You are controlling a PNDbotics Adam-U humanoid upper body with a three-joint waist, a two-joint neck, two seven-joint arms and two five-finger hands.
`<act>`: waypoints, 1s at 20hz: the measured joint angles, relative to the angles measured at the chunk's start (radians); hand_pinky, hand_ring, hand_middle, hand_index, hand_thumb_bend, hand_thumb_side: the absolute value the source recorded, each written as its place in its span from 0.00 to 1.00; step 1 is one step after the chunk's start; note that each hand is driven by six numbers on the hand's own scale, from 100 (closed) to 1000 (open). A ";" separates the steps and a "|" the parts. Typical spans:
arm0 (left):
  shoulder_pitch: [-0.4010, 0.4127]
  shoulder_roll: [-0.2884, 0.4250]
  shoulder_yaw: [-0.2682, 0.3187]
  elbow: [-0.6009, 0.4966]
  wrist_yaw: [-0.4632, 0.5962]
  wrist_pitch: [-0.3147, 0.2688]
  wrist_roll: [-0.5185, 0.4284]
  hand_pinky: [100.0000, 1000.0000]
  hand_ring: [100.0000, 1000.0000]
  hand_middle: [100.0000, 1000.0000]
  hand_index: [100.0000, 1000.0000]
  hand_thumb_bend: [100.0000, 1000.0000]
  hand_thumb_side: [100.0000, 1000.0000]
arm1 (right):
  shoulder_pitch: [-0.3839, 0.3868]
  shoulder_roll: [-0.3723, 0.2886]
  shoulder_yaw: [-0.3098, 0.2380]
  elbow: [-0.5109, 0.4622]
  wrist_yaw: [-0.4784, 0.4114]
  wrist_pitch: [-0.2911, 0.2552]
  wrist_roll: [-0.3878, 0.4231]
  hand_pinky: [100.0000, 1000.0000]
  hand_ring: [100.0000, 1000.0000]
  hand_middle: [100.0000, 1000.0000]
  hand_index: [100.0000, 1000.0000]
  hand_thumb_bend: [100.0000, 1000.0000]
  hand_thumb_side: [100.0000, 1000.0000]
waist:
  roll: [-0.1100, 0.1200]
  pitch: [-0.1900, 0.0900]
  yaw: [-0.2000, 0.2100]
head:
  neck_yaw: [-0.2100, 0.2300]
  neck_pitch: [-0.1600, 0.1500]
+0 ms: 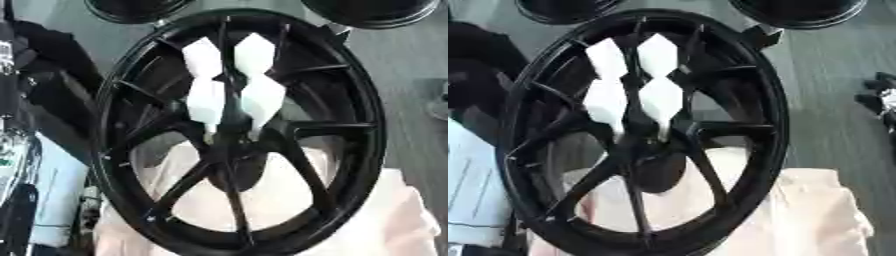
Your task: Pull the pin out of the wheel hub.
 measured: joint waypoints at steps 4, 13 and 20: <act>0.000 0.000 0.000 0.000 0.000 0.000 0.000 0.55 0.82 0.74 0.68 0.29 0.68 | 0.000 0.000 0.000 0.000 0.000 0.000 0.000 0.89 0.71 0.73 0.83 0.00 0.56 | 0.000 0.000 -0.001 | -0.001 0.000; 0.000 0.000 0.000 0.000 0.000 0.000 0.000 0.55 0.82 0.74 0.67 0.29 0.68 | -0.001 0.000 0.000 0.000 0.003 0.000 0.000 0.89 0.71 0.73 0.83 0.00 0.56 | 0.000 0.001 0.000 | -0.004 0.000; -0.001 0.004 0.001 0.000 0.000 -0.002 0.007 0.55 0.82 0.74 0.67 0.29 0.68 | -0.043 -0.052 -0.006 -0.039 0.001 -0.008 0.007 0.89 0.72 0.73 0.83 0.00 0.51 | -0.003 0.008 -0.003 | 0.017 0.001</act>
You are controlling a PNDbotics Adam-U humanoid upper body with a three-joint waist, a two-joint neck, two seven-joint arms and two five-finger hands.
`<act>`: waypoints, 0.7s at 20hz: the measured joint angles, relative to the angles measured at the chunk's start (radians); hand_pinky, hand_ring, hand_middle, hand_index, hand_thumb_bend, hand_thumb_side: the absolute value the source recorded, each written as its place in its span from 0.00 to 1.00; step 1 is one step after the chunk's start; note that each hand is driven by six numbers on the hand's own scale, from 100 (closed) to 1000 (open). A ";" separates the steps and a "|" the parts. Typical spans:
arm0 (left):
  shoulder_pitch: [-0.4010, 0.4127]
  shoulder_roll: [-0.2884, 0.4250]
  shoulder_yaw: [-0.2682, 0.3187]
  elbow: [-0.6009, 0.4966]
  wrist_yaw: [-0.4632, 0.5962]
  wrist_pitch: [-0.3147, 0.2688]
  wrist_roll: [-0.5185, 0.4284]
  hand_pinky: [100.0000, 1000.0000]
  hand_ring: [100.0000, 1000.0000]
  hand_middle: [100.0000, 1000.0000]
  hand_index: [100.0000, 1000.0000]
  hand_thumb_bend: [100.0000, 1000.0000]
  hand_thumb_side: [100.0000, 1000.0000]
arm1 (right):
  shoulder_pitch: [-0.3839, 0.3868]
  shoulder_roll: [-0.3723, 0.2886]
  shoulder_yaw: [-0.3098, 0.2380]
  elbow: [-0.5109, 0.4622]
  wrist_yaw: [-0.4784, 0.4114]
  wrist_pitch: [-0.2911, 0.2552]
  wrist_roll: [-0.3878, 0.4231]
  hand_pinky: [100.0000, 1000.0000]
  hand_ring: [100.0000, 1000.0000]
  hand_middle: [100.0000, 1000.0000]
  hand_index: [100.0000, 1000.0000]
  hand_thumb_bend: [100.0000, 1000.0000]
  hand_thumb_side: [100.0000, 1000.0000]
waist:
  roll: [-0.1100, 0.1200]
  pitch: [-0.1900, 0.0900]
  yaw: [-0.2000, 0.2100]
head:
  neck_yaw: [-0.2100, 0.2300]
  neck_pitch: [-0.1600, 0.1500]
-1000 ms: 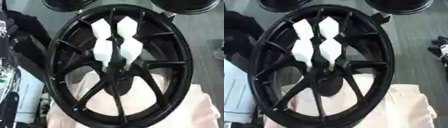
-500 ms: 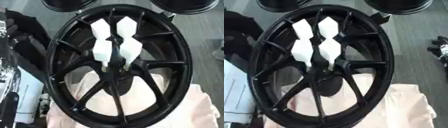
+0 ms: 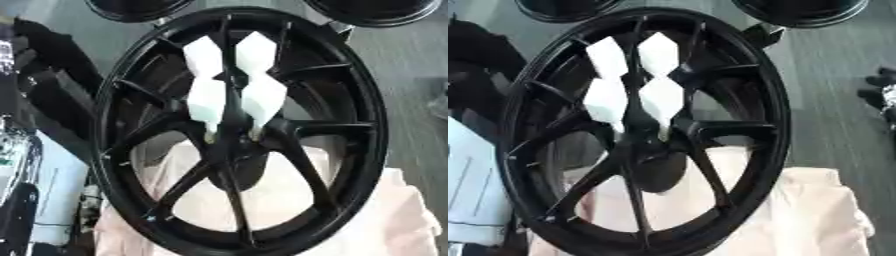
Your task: Pull the pin out of the wheel hub.
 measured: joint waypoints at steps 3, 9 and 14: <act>0.001 0.006 0.000 0.000 0.000 0.001 0.001 0.55 0.82 0.74 0.67 0.29 0.68 | -0.011 -0.051 0.007 -0.033 -0.004 -0.003 0.012 0.88 0.72 0.73 0.83 0.00 0.52 | -0.006 0.000 -0.001 | 0.002 0.001; 0.015 0.019 0.001 0.001 -0.004 0.002 0.002 0.55 0.82 0.74 0.67 0.29 0.68 | -0.093 -0.300 0.065 -0.212 -0.015 -0.015 0.086 0.87 0.73 0.73 0.82 0.00 0.37 | -0.024 -0.004 -0.012 | 0.001 0.009; 0.019 0.024 0.000 0.001 -0.007 0.002 0.002 0.55 0.82 0.74 0.67 0.29 0.68 | -0.203 -0.459 0.126 -0.331 -0.020 -0.001 0.182 0.86 0.73 0.72 0.82 0.03 0.32 | -0.034 -0.009 -0.009 | -0.007 0.016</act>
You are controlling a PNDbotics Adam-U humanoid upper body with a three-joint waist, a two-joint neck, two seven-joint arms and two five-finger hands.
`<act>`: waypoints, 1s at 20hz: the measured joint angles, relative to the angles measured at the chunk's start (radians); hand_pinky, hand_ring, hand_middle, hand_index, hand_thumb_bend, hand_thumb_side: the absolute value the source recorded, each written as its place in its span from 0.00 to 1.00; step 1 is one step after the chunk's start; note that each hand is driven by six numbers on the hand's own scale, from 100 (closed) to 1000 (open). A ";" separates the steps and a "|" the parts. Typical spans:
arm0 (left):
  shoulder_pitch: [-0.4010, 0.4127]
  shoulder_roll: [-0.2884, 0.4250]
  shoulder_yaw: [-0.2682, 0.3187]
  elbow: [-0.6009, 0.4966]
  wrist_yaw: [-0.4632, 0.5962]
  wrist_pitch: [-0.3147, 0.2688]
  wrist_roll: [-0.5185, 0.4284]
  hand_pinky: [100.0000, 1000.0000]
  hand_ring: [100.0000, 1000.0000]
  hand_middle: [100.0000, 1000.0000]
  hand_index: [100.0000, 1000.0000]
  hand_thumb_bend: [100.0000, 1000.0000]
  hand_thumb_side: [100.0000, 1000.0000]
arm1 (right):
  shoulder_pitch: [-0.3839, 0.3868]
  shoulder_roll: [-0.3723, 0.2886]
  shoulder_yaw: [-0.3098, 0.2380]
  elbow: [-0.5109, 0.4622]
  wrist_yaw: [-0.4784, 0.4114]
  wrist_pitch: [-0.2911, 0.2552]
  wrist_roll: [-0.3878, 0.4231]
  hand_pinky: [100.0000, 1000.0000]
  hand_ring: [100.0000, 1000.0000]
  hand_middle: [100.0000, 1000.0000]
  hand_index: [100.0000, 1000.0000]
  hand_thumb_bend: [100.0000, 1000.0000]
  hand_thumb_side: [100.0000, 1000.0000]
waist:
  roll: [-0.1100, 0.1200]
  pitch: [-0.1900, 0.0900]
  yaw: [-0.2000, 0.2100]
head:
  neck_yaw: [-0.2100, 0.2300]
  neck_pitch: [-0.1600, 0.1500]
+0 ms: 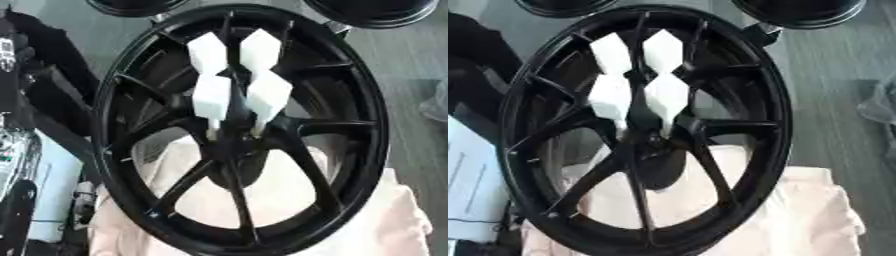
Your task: Pull the pin out of the wheel hub.
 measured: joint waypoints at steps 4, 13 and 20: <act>0.002 0.005 -0.001 0.000 -0.002 0.002 -0.002 0.55 0.82 0.74 0.67 0.29 0.68 | -0.102 -0.065 0.045 -0.045 0.017 -0.001 0.098 0.85 0.73 0.72 0.82 0.06 0.31 | -0.006 -0.003 0.003 | -0.009 0.001; 0.018 0.009 -0.002 0.006 -0.002 0.004 -0.005 0.55 0.82 0.74 0.67 0.29 0.69 | -0.417 -0.023 0.185 -0.046 0.132 -0.016 0.459 0.84 0.75 0.73 0.82 0.16 0.37 | -0.006 -0.007 0.002 | -0.022 0.009; 0.038 0.018 -0.001 0.006 -0.002 0.001 -0.003 0.55 0.82 0.74 0.67 0.29 0.69 | -0.592 0.128 0.301 0.050 0.229 -0.047 0.702 0.85 0.76 0.73 0.82 0.16 0.42 | 0.002 -0.007 -0.019 | -0.028 0.009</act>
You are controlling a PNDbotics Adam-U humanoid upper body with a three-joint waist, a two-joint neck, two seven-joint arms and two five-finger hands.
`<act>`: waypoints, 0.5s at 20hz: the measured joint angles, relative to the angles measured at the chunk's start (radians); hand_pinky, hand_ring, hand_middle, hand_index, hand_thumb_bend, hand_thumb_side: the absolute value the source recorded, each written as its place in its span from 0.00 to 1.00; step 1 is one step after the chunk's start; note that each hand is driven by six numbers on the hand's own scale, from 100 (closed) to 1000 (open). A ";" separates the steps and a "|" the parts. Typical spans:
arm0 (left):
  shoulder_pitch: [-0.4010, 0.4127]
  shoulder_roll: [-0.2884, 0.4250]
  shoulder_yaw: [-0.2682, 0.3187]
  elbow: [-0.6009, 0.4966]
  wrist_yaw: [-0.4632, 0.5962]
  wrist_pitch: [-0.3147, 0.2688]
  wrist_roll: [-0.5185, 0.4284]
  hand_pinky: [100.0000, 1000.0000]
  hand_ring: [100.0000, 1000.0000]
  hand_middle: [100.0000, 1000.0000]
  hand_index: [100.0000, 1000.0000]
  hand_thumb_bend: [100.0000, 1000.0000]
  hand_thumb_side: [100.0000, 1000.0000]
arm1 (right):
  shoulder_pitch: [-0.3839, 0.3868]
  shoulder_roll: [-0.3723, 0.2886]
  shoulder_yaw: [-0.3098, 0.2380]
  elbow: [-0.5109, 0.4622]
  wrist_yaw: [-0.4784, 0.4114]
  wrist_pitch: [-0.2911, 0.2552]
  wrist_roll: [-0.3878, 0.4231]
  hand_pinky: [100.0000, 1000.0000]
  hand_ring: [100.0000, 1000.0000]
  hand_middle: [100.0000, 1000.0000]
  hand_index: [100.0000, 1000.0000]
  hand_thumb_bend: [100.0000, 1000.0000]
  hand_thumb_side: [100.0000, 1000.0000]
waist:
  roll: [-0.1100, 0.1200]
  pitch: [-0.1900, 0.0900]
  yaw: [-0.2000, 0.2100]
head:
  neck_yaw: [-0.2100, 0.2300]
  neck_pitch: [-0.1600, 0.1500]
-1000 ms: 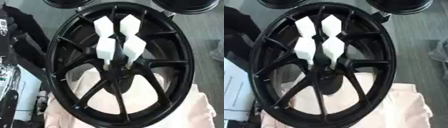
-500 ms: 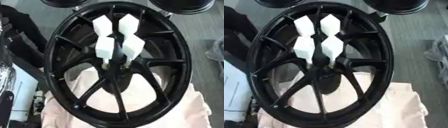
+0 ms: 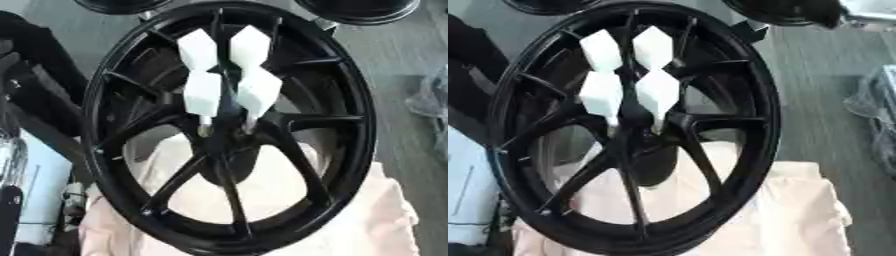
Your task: Pull the pin out of the wheel hub.
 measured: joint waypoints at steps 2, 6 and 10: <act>0.005 0.006 0.000 0.000 0.000 0.000 0.001 0.55 0.82 0.74 0.67 0.28 0.69 | -0.029 0.037 0.035 0.031 0.024 -0.017 0.028 0.84 0.75 0.73 0.82 0.16 0.43 | 0.000 0.000 -0.003 | -0.001 0.000; 0.007 0.008 0.000 0.000 0.000 0.000 0.001 0.55 0.82 0.74 0.67 0.29 0.69 | -0.044 0.090 0.094 0.069 0.072 -0.053 0.047 0.84 0.75 0.73 0.82 0.16 0.44 | -0.001 0.000 -0.003 | -0.001 0.000; 0.007 0.008 0.000 0.000 0.000 0.000 0.001 0.55 0.82 0.74 0.67 0.29 0.69 | -0.045 0.118 0.134 0.092 0.107 -0.079 0.051 0.84 0.75 0.73 0.82 0.16 0.44 | -0.003 0.000 -0.003 | 0.001 0.000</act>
